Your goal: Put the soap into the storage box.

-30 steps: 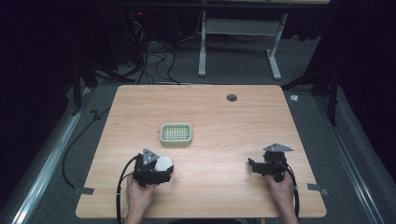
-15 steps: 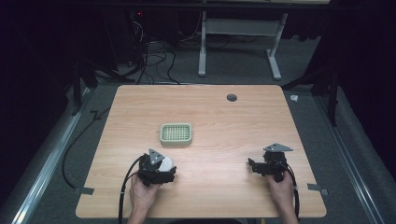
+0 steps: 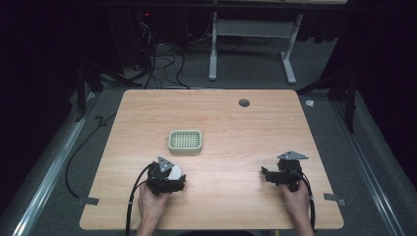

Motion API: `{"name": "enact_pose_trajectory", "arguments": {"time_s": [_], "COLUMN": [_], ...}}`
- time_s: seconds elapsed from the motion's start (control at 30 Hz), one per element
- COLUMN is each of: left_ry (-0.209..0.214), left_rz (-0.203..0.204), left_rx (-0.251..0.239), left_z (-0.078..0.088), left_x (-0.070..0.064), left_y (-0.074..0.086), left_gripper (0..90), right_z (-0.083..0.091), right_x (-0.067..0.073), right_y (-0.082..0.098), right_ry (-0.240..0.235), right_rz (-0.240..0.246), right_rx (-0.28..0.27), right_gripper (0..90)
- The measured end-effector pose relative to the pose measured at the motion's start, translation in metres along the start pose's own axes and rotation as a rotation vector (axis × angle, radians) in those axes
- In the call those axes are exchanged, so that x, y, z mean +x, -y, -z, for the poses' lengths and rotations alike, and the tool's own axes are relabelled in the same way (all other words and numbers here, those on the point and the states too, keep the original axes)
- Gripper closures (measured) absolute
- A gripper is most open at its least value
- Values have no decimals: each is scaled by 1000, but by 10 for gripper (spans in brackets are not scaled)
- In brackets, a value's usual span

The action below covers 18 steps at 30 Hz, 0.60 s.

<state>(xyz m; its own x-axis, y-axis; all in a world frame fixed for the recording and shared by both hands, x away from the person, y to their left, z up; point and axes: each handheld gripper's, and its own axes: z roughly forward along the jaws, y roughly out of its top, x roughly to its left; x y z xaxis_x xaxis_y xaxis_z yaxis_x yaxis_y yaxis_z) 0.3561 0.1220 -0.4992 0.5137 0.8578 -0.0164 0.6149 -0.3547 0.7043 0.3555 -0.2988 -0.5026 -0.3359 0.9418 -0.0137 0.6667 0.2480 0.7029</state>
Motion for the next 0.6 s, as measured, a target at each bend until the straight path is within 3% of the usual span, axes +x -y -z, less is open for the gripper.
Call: {"name": "enact_pose_trajectory", "arguments": {"time_s": [0.27, 0.6], "left_ry": [-2, -3], "left_rz": [-7, -11], "left_rx": [-10, -12], "left_z": [-1, -1], "left_x": [-1, -1], "left_y": [4, 4], "left_gripper": [244, 248], "right_z": [0, 0], "right_x": [0, 0], "right_y": [0, 0], "right_ry": [1, 0], "right_rz": [3, 2], "right_rx": [0, 0], "right_gripper": [151, 151]}}
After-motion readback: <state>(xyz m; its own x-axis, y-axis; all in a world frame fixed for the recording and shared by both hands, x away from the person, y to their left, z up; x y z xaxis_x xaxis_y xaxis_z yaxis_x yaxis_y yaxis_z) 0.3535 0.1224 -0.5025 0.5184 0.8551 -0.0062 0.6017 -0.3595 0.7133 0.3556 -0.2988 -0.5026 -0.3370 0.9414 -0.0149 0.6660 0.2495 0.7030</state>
